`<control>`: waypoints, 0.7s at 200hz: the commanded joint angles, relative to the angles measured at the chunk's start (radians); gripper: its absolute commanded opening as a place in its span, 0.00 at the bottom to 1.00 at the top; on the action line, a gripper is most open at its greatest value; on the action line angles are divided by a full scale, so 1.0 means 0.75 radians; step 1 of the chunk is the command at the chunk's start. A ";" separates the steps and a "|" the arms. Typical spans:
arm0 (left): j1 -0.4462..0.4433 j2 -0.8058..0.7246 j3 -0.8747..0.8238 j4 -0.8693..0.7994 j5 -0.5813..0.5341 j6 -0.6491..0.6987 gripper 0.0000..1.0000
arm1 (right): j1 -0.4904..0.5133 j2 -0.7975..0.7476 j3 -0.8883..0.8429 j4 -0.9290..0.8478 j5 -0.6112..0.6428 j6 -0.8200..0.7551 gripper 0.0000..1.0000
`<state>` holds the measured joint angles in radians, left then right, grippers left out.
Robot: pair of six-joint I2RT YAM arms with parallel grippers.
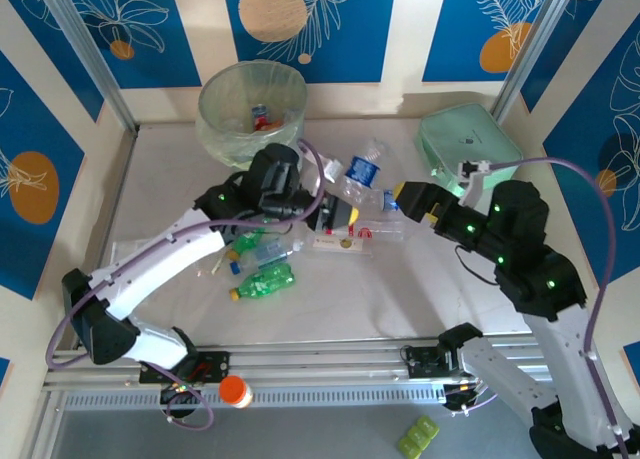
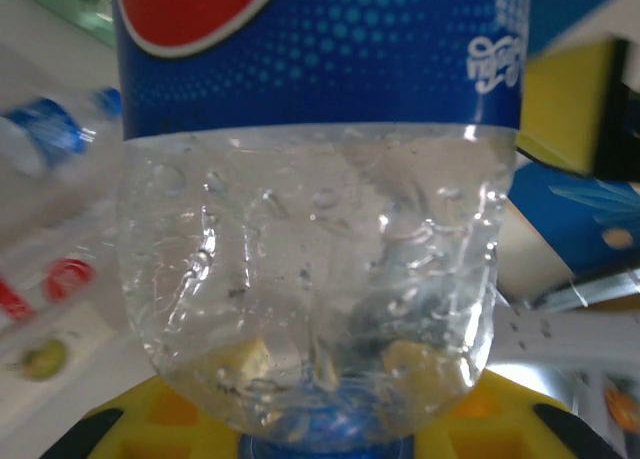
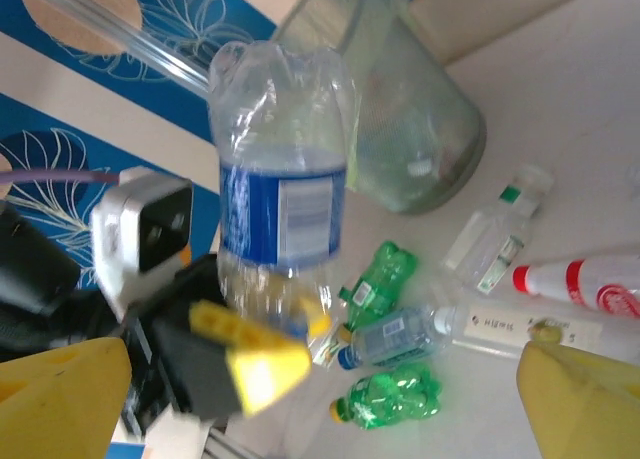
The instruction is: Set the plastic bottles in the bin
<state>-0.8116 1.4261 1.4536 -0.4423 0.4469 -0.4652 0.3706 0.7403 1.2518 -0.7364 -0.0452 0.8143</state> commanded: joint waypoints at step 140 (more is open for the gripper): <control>0.640 0.759 1.238 -0.788 -0.510 -0.529 0.00 | -0.094 0.034 -0.141 -0.175 0.130 -0.104 0.99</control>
<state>-0.3576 1.9282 2.3226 -0.9443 0.0429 -0.7731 0.3099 0.7631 1.1755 -0.8471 0.0280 0.7502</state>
